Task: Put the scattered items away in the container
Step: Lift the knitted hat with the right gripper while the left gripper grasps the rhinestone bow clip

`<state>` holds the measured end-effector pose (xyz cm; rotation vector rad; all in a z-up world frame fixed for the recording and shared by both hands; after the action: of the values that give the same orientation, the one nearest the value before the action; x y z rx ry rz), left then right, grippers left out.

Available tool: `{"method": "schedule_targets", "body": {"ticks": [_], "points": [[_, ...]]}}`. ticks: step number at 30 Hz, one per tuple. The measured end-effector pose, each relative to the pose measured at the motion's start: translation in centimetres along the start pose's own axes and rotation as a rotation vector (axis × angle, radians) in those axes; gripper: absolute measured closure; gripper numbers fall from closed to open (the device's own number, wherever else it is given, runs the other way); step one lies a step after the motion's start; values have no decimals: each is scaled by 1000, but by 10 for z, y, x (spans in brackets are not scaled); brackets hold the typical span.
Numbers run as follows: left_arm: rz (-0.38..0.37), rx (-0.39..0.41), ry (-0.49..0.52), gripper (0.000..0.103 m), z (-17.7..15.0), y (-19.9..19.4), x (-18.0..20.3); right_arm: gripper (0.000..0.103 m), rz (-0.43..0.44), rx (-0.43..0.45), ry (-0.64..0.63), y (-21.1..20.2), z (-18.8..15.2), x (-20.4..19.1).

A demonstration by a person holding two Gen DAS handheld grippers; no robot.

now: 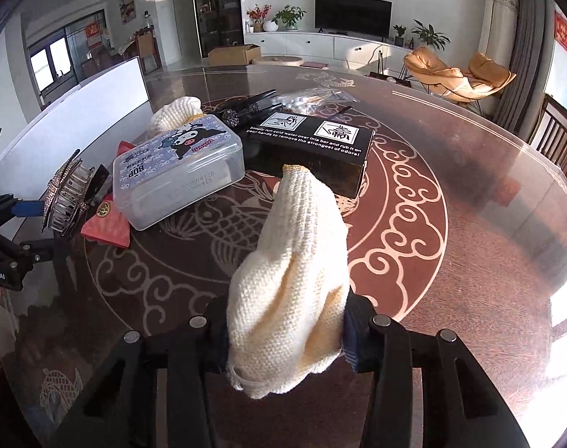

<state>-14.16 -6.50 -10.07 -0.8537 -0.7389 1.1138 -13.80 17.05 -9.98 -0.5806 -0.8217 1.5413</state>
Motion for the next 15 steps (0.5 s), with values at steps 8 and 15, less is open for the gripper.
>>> {"method": "schedule_targets", "body": {"ticks": [8, 15], "points": [[-41, 44, -4, 48, 20, 5, -8, 58, -3, 1, -2, -2, -4, 2], [-39, 66, -6, 52, -26, -22, 13, 58, -1, 2, 17, -11, -15, 4]]}}
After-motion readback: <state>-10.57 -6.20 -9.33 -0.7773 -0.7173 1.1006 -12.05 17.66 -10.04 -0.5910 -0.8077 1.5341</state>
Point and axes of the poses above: each gripper's, at about its wrist camera, not at the fingertips, and y roughly the way its jaws point, x to its right, z to its top, the point moved 3 cm from there along y, roughly the way its jaws point, and after that the axes turned 8 degrees about -z, right-handed, at the moved point
